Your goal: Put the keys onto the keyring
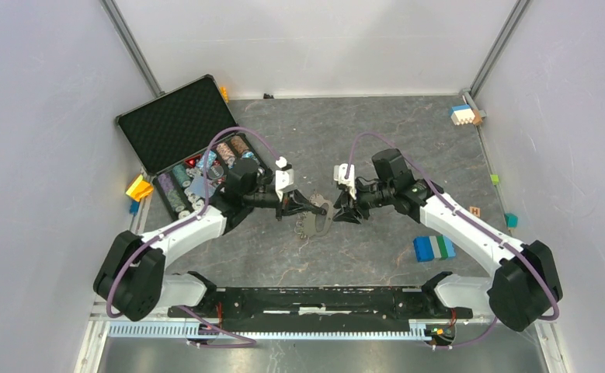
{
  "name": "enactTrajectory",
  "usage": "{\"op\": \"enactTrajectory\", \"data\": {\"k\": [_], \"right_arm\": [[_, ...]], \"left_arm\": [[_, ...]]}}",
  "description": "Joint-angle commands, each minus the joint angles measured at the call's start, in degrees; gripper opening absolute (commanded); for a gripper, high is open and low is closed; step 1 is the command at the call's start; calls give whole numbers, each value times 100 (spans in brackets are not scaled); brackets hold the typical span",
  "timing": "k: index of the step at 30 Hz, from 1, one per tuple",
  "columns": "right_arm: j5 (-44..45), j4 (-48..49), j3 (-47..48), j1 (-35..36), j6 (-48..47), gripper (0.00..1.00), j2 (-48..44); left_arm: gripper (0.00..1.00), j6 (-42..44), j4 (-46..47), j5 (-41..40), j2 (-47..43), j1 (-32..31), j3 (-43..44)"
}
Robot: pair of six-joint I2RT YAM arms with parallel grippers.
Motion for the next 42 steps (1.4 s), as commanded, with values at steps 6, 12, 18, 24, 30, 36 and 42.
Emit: {"op": "enactTrajectory", "data": {"k": [6, 12, 18, 24, 30, 36, 42], "right_arm": [[709, 1190, 65, 1, 330, 52, 859], [1008, 1775, 614, 115, 701, 50, 2090], [1080, 1815, 1365, 184, 857, 50, 3080], [1026, 1645, 1941, 201, 902, 50, 3702], [898, 1522, 1961, 211, 815, 48, 3877], [824, 1508, 1782, 211, 766, 44, 3816], [735, 1512, 1717, 209, 762, 41, 3831]], "left_arm": [[28, 1547, -2409, -1038, -670, 775, 240], [47, 1848, -2810, -1544, -940, 1180, -24], [66, 2005, -2879, -1830, -1007, 1230, -162], [75, 1997, -2874, -1861, -771, 1247, -64], [77, 1948, -2990, -1796, -495, 1297, 112], [77, 1884, -2942, -1693, -402, 1298, 192], [77, 1846, -2882, -1640, -196, 1301, 295]]}}
